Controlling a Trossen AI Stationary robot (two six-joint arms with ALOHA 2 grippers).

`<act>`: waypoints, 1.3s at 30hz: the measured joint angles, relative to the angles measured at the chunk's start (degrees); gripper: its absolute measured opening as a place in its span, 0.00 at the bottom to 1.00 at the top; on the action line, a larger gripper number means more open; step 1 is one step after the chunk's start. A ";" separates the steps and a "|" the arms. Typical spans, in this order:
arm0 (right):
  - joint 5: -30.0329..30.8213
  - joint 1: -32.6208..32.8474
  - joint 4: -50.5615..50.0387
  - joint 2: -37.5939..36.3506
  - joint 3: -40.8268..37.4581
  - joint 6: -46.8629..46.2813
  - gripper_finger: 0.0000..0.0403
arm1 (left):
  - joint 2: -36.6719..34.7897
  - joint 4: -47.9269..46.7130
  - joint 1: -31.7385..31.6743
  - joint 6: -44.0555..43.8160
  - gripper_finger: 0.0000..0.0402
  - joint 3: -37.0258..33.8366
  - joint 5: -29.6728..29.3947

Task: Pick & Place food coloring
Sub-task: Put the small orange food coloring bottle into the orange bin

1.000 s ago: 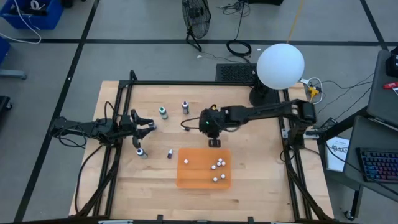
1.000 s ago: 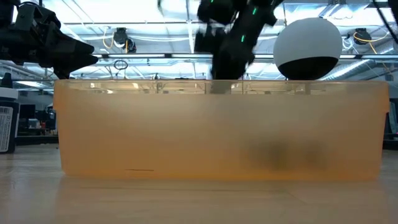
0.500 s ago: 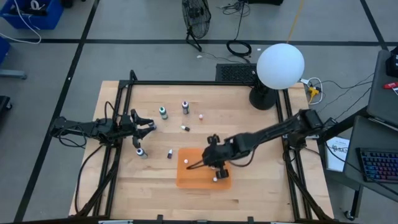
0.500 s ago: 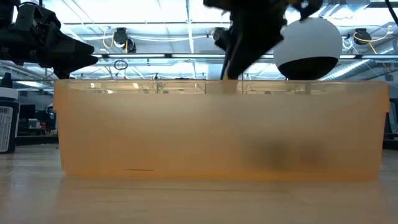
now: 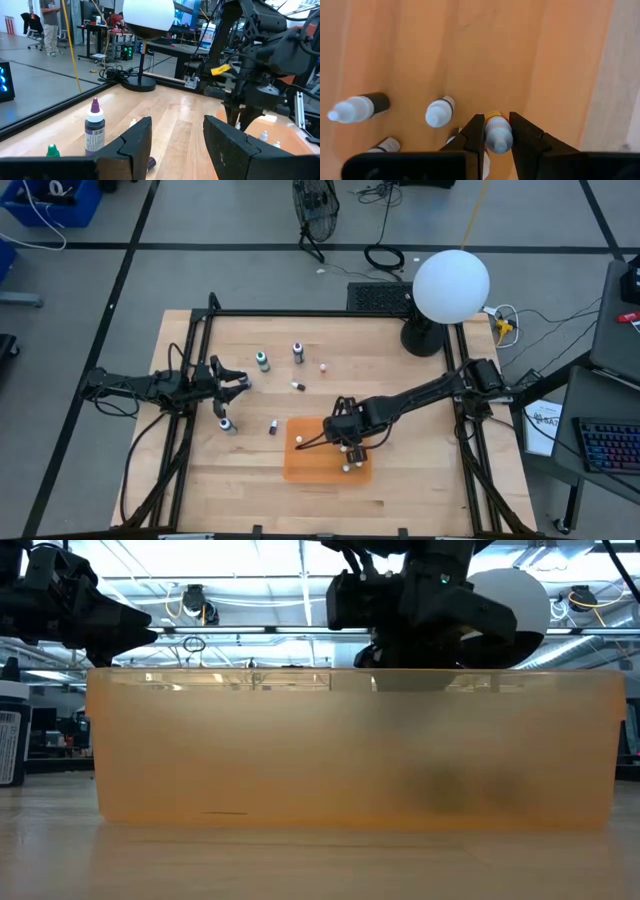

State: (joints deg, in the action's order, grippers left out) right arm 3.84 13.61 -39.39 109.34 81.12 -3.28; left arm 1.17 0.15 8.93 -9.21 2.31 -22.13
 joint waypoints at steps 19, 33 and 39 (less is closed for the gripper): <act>-3.94 -0.15 3.24 -0.11 0.00 -0.53 0.40 | 0.00 0.04 0.00 0.01 0.45 0.00 0.00; 7.16 -4.31 4.00 -9.66 0.76 3.66 0.38 | 0.00 0.04 0.00 0.00 0.45 0.00 0.00; 8.59 -11.38 -9.23 -10.35 17.05 4.85 0.39 | 0.00 0.06 -0.02 0.00 0.45 0.00 0.00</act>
State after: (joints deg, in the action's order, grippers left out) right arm 12.42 2.22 -48.62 98.99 98.17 1.57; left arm 1.17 0.21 8.91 -9.21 2.31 -22.13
